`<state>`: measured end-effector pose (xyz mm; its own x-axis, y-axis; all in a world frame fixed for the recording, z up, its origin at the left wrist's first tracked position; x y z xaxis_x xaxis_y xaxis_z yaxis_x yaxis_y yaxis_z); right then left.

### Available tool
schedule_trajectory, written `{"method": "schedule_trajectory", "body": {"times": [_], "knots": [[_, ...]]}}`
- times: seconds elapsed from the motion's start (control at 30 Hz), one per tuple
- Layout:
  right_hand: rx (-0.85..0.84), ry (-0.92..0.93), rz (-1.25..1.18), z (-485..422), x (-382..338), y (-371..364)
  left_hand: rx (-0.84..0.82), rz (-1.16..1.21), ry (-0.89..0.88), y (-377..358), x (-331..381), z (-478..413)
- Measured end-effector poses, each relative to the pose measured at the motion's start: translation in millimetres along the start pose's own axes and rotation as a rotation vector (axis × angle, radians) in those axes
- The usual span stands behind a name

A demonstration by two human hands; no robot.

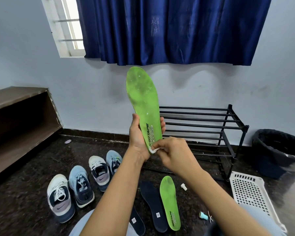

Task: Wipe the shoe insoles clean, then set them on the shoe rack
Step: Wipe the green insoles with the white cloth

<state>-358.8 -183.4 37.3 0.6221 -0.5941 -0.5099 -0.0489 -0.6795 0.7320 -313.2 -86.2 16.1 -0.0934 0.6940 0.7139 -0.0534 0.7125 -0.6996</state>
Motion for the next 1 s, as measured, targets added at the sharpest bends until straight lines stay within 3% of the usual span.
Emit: {"method": "schedule_trajectory", "body": {"times": [0.13,0.4,0.63,1.0], "knots": [[0.001,0.036,0.006,2.2,-0.6,6.5,-0.014,0.012,-0.007,-1.1,-3.4,-0.2],[0.381,0.029,-0.121,-6.8,3.1,28.1,0.039,-0.037,0.099,-13.9,-38.2,15.5],[0.518,-0.095,-0.069,-13.0,11.9,38.7,0.019,-0.039,0.147,-23.9,-56.7,20.4],[0.152,-0.005,-0.167,-0.9,-3.9,6.5,0.020,0.051,0.041,-3.1,-7.1,3.7]]}}
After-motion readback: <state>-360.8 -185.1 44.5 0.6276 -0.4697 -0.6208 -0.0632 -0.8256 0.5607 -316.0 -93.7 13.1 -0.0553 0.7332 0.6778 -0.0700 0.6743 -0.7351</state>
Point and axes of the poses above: each hand's wrist, its own z-axis away from the middle knuckle, its own y-axis out of the back of the hand, x = y × z, the point moved 6 cm from there along -z, towards the middle knuckle, and after that the axes turned 4 degrees about -y, right-handed, at the moved point
